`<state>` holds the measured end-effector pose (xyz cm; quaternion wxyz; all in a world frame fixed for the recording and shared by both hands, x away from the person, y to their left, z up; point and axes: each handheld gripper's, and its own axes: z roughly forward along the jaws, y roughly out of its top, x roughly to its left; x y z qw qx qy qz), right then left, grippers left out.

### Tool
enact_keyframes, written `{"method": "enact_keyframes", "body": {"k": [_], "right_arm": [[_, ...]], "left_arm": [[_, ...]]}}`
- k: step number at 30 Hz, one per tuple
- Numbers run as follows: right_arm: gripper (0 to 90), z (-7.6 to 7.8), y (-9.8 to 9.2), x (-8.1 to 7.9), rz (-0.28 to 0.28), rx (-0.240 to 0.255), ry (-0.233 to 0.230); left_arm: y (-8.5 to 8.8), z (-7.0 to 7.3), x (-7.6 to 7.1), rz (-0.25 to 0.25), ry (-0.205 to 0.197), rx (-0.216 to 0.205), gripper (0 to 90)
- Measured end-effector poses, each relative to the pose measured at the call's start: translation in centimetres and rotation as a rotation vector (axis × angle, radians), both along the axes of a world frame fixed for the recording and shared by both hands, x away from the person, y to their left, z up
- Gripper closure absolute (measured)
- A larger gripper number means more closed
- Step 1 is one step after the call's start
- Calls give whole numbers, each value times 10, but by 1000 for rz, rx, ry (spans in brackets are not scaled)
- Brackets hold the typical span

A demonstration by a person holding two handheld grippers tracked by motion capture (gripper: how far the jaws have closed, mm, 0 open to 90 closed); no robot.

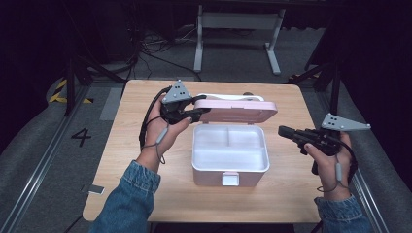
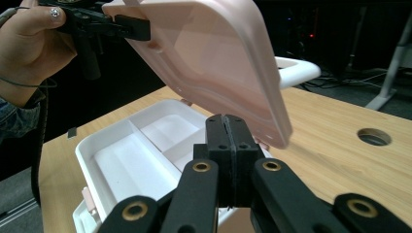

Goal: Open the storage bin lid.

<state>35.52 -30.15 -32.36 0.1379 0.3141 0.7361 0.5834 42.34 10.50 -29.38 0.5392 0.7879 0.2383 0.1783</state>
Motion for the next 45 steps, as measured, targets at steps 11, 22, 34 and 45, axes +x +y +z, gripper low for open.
{"method": "enact_keyframes", "body": {"k": [11, 22, 34, 45], "right_arm": [[900, -1, -23, -9, -63, 9, 2], [900, -5, -32, -14, -92, 4, 19], [871, -9, -32, -12, -97, -7, 21], [712, -15, -34, -5, -126, -41, 26]], "left_arm": [[0, 1, 28, 22, 3, -5, 646], [-1, -2, 49, 44, 33, -39, 647], [-7, -9, 69, 116, 64, -46, 603], [-10, -19, 89, 150, 106, -47, 561]]}}
